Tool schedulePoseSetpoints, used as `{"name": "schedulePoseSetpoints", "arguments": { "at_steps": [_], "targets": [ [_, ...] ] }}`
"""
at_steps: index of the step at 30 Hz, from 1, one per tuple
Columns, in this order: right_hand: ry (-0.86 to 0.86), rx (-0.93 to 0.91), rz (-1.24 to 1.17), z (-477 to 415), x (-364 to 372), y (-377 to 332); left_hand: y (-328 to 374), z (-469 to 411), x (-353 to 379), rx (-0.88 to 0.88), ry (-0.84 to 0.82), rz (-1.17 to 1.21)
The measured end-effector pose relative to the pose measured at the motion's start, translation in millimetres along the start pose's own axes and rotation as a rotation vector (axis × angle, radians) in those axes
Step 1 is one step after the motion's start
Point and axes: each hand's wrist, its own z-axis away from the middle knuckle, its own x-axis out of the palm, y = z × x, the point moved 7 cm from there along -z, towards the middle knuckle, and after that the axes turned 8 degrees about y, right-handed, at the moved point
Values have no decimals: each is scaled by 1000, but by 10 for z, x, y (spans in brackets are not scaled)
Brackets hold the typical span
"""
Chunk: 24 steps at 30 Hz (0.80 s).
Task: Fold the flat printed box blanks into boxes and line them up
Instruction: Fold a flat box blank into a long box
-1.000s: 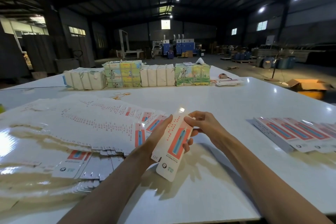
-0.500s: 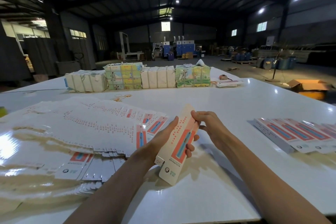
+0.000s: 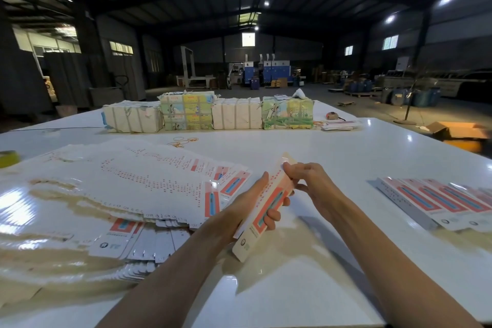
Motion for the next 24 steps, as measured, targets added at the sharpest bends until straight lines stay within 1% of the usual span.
{"name": "schedulePoseSetpoints", "arguments": {
  "at_steps": [1, 2, 3, 4, 5, 6, 8, 10, 12, 13, 15, 16, 18, 19, 20, 22, 24],
  "targets": [
    [-5, 4, -31, 1, 12, -5, -2, -7, 13, 7, -5, -5],
    [-17, 12, -69, 6, 32, -3, -12, -33, -8, 28, 27, -14],
    [-35, 27, -115, 15, 59, 0, -55, -40, 1, -16, 24, -22],
    [-56, 42, -174, 28, 90, 6, -62, -32, 55, -28, -35, 34],
    [-78, 52, -239, 39, 125, 8, -51, -13, 85, -22, -58, 65],
    [-98, 52, -292, 47, 150, 5, -23, -3, 114, -4, -84, 153],
    [-118, 32, -333, 60, 167, -2, 28, 57, 172, 11, -92, 280],
    [-122, 48, -346, 63, 175, 38, 67, 123, 159, 82, -2, 285],
    [-87, 74, -344, 68, 154, 71, 71, 167, 79, 130, 171, 115],
    [-58, 73, -338, 68, 133, 71, 77, 194, 57, 159, 223, 40],
    [3, 48, -318, 63, 74, 59, 146, 181, 43, 270, 214, 5],
    [32, 32, -303, 55, 44, 51, 184, 174, 25, 332, 251, -24],
    [71, 2, -251, 44, 9, 43, 273, 197, -64, 432, 447, -243],
    [81, -14, -205, 47, 8, 42, 289, 210, -90, 449, 523, -357],
    [86, -34, -149, 52, 11, 39, 302, 217, -92, 460, 556, -424],
    [85, -67, -78, 70, 35, 33, 328, 217, -22, 514, 526, -582],
    [78, -83, -55, 95, 75, 17, 314, 185, 22, 523, 511, -755]
  ]
}}
